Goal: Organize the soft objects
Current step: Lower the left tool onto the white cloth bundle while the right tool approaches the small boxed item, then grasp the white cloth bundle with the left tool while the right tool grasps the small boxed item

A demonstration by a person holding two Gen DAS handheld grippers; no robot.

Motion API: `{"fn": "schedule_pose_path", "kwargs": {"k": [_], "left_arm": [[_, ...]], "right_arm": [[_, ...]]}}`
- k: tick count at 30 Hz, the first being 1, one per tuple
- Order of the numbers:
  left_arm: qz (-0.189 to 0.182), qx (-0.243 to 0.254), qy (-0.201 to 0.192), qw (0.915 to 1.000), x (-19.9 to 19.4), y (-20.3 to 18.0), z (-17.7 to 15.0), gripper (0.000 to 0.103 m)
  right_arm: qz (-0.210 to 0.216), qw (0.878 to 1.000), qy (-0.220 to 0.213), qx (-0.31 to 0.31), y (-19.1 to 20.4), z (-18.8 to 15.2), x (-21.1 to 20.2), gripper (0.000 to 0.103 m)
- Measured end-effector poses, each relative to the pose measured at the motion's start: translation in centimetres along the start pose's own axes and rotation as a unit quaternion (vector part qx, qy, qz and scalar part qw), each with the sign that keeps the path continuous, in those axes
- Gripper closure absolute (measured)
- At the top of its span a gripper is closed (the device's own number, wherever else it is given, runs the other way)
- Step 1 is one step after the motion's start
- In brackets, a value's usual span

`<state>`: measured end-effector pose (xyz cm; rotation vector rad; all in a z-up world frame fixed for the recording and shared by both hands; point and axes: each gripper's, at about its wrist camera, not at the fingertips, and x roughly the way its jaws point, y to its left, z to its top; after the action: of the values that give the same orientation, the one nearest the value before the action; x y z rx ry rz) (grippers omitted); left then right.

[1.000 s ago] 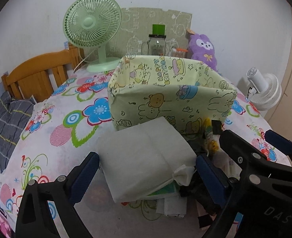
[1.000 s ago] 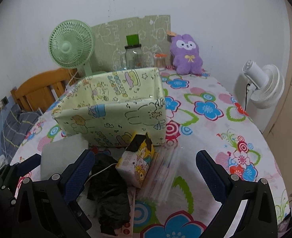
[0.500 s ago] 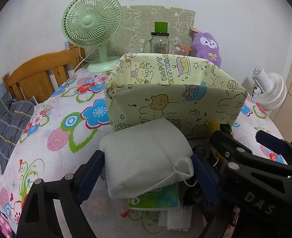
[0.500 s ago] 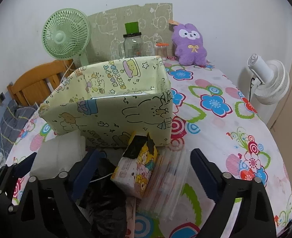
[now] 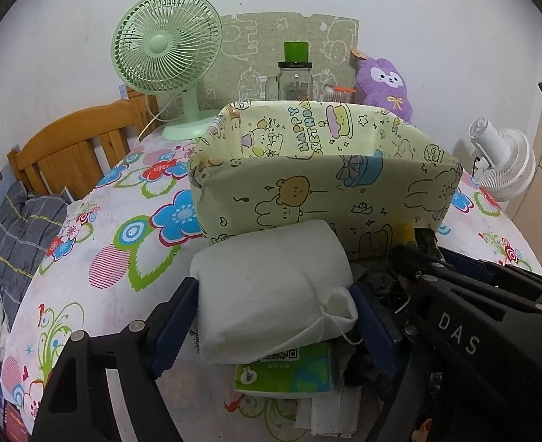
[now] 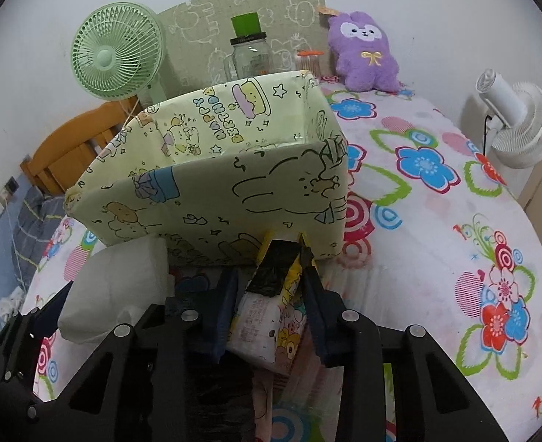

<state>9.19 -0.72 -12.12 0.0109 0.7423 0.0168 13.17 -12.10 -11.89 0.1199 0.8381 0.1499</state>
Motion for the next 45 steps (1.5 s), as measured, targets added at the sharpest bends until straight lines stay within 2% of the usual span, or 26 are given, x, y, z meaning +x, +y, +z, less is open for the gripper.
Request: {"fn": "schedule_pose_path", "kwargs": {"k": [1, 5, 15, 23, 29, 36, 45], "left_arm": [[0.001, 0.002, -0.001, 1.0, 0.0, 0.0, 0.0, 0.021], [-0.001, 0.001, -0.001, 1.0, -0.2, -0.1, 0.0, 0.021], [-0.004, -0.009, -0.008, 0.9999, -0.9, 0.1, 0.3, 0.028], [-0.002, -0.014, -0.009, 0.9999, -1.0, 0.3, 0.3, 0.041], [-0.007, -0.017, -0.01, 0.9998, -1.6, 0.3, 0.6, 0.047], [-0.013, -0.01, -0.026, 0.9995, -3.6, -0.2, 1.4, 0.047], [-0.009, -0.006, -0.065, 0.9978, -7.5, -0.7, 2.7, 0.048]], "right_arm": [[0.002, 1.0, 0.0, 0.0, 0.0, 0.0, 0.0, 0.074], [0.001, 1.0, -0.002, -0.006, 0.3, 0.0, -0.3, 0.078], [-0.005, 1.0, -0.02, -0.019, 0.9, 0.0, -1.8, 0.079], [0.001, 0.999, -0.023, -0.024, 1.5, -0.1, -2.4, 0.079], [0.0, 0.999, -0.028, -0.027, 1.9, 0.1, -3.2, 0.079], [-0.002, 0.999, -0.042, -0.03, 2.2, 0.8, -5.1, 0.079], [-0.002, 0.996, -0.083, -0.038, 2.7, 1.7, -9.1, 0.079]]}}
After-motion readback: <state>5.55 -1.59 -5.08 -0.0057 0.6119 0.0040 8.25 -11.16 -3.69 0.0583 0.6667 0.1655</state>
